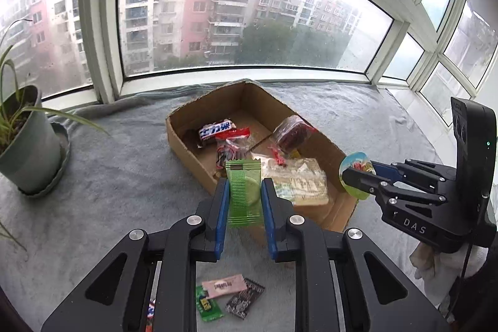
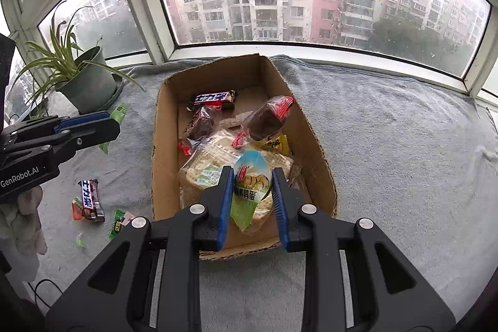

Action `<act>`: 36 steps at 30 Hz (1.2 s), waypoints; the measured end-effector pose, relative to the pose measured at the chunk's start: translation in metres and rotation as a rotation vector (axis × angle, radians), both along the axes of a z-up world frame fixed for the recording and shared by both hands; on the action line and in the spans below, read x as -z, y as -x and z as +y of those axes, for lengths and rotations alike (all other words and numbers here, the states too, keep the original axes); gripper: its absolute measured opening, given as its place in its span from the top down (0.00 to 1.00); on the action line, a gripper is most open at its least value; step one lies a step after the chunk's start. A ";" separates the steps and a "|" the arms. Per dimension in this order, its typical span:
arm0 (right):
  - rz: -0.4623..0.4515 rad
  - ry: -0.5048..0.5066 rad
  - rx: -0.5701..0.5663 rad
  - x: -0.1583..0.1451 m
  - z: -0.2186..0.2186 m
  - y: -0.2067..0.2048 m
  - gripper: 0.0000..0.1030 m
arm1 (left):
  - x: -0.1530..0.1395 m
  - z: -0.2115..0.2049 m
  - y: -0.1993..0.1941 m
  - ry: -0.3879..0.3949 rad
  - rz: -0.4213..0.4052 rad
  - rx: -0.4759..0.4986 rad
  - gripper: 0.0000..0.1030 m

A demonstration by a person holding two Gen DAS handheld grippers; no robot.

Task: Organize snacks
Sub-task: 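Carry both held snacks over the cardboard box, then open both grippers to drop the snacks into the box, then move both grippers back toward the remaining sweets on the blanket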

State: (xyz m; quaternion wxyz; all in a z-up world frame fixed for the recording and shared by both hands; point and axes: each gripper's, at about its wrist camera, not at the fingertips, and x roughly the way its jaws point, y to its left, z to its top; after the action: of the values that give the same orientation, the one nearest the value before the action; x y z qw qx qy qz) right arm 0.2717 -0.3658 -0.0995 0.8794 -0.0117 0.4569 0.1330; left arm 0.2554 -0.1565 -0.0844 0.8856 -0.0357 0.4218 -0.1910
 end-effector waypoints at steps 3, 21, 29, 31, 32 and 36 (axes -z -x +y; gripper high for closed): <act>0.012 0.011 0.006 0.007 -0.001 -0.008 0.75 | 0.004 -0.009 -0.013 -0.014 0.002 0.001 0.82; -0.019 0.026 0.036 -0.001 -0.006 -0.006 0.44 | 0.012 -0.023 -0.026 -0.047 0.029 0.020 0.72; -0.057 -0.006 0.008 -0.025 0.007 0.019 0.44 | -0.010 0.015 -0.009 -0.013 -0.003 -0.029 0.72; -0.067 -0.009 -0.009 -0.030 0.015 0.029 0.44 | -0.014 0.030 -0.002 -0.001 -0.008 -0.044 0.72; -0.069 -0.016 -0.016 -0.031 0.018 0.035 0.44 | -0.015 0.037 0.002 0.001 -0.009 -0.055 0.72; -0.063 -0.056 -0.051 -0.033 0.033 0.056 0.44 | -0.019 0.065 0.021 0.000 -0.023 -0.081 0.72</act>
State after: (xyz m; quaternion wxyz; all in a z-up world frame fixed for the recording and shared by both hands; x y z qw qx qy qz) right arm 0.2157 -0.3327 -0.0665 0.8898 -0.0028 0.4245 0.1677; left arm 0.2348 -0.0919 -0.0658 0.8974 -0.0508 0.4098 -0.1554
